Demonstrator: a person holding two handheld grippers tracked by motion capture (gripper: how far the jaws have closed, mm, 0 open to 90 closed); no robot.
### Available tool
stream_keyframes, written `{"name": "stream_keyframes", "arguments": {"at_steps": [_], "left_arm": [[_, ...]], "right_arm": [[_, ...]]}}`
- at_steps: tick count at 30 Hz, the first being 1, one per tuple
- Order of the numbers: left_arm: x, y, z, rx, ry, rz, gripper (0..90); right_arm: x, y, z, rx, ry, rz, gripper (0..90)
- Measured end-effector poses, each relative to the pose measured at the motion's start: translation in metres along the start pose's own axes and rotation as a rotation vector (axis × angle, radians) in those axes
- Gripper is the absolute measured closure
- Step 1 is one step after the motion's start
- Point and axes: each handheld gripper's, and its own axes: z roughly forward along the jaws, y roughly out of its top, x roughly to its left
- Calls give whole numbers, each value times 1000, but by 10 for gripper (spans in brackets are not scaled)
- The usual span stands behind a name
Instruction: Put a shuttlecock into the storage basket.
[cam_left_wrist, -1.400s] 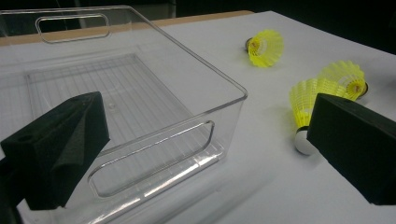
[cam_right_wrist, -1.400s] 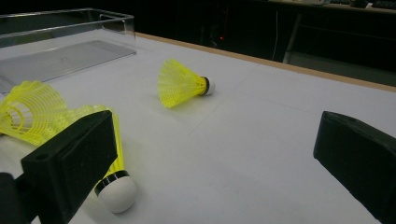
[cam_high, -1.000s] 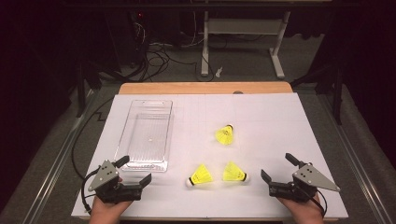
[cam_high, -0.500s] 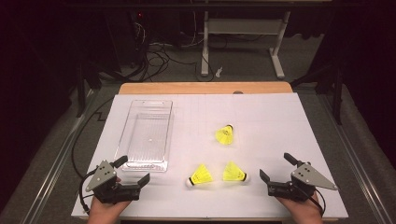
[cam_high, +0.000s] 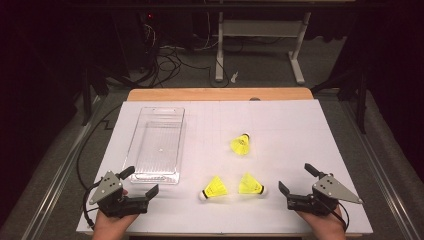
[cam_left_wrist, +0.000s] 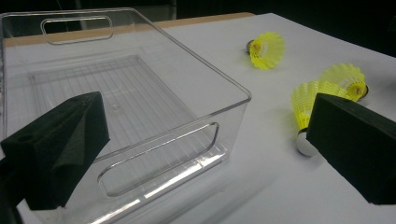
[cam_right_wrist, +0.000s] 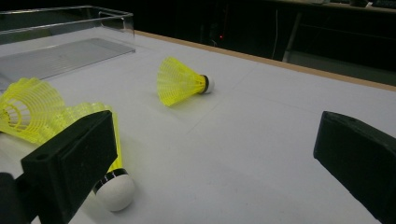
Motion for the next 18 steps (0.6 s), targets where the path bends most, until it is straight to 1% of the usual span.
{"name": "stream_keyframes", "arguments": {"at_steps": [6, 9, 13, 18], "left_arm": [[7, 0, -4, -11, 16, -19, 6], [12, -1, -7, -15, 34, -25, 6], [18, -1, -11, -26, 47, -44, 6], [23, -2, -14, -31, 64, -56, 6]], "right_arm": [[-1, 0, 0, -1, -3, -1, 2], [-1, 0, 0, -1, -4, -2, 2], [-1, 0, 0, -2, -2, -4, 3], [-1, 0, 1, 0, 0, -2, 2]]}}
